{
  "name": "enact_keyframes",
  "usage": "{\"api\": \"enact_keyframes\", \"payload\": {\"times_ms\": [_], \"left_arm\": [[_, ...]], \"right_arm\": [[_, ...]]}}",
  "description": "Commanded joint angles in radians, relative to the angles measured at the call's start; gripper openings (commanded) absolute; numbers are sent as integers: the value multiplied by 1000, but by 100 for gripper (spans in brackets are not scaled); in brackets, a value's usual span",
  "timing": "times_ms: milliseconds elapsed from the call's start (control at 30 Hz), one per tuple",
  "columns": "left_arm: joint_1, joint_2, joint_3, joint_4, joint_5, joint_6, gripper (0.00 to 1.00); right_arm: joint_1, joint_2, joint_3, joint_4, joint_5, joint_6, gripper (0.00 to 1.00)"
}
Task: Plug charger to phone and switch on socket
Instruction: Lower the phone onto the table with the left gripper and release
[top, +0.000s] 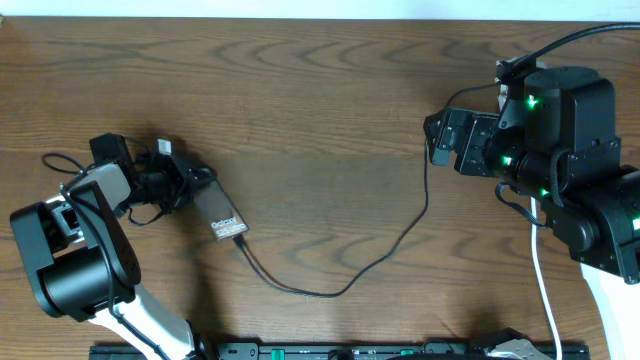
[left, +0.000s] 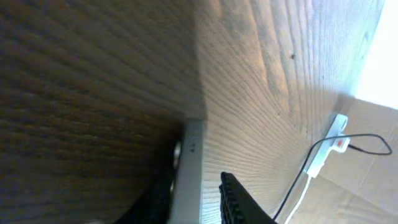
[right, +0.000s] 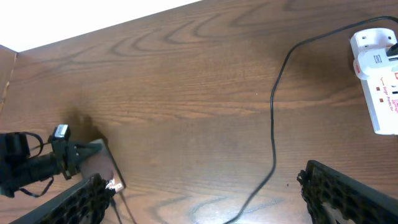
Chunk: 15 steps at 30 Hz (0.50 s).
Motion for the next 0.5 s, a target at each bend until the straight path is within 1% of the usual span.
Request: {"api": "enact_keyframes", "payload": {"times_ms": [0, 133, 167, 300, 367, 433, 467], "left_arm": [[-3, 26, -8, -15, -56, -2, 26], [-3, 26, -8, -21, -56, -2, 27], [-3, 26, -8, -23, -58, -2, 29], [-3, 26, -8, -42, -64, -2, 39], [-3, 26, -8, -52, -73, -3, 46], [-3, 26, -8, -72, -117, -17, 53], [-3, 26, -8, -91, -163, -30, 57]], "right_arm": [[3, 4, 9, -4, 12, 0, 97], [3, 4, 9, -4, 12, 0, 98], [3, 4, 9, -4, 12, 0, 98], [3, 4, 9, -4, 13, 0, 98], [3, 4, 9, -4, 13, 0, 98], [3, 4, 9, -4, 13, 0, 98], [3, 4, 9, -4, 13, 0, 98]]}}
